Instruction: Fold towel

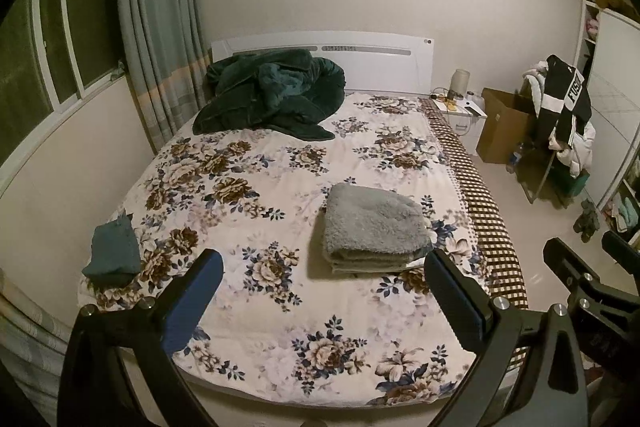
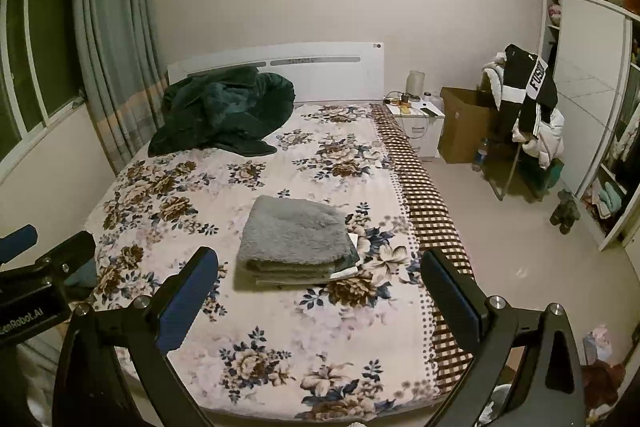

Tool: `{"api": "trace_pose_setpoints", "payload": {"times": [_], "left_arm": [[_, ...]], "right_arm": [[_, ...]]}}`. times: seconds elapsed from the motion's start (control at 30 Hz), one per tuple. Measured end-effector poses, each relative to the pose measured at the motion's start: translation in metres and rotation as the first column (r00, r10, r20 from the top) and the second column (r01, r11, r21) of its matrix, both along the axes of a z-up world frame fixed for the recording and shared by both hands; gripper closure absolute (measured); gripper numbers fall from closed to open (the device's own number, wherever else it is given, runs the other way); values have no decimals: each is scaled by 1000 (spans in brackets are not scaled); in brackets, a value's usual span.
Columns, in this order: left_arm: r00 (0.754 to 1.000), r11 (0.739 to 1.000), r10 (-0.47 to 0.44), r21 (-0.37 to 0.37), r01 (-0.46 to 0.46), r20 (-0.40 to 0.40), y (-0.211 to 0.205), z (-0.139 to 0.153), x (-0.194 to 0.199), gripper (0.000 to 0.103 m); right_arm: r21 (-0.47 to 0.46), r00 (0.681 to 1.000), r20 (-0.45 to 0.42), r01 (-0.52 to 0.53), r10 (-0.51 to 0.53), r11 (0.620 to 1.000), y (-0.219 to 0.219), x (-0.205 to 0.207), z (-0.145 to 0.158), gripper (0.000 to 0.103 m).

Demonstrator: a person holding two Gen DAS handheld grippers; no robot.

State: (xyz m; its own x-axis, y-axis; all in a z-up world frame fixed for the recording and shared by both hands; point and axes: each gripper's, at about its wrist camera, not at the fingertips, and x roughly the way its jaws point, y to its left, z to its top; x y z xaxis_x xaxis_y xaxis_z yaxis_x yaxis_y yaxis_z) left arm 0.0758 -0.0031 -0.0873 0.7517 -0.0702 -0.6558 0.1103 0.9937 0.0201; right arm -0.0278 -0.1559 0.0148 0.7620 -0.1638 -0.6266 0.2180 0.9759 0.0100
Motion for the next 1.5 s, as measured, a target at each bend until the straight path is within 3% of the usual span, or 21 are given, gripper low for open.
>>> {"api": "trace_pose_setpoints", "payload": {"times": [1.5], "left_arm": [[1000, 1000, 20, 4, -20, -14, -12, 3, -23, 0]], "right_arm": [[31, 999, -30, -16, 17, 999, -20, -10, -24, 0]]}}
